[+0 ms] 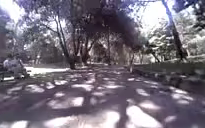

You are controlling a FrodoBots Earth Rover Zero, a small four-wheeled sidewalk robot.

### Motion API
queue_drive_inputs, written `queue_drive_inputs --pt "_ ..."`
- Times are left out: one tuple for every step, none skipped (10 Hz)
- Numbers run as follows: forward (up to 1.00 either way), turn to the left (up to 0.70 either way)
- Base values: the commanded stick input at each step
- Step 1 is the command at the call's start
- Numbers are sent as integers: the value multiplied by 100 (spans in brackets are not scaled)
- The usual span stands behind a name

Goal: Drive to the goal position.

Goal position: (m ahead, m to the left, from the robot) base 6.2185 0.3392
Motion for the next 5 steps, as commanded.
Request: queue_drive_inputs --pt "85 0" --pt "85 0" --pt "85 0" --pt "85 0" --pt "85 0"
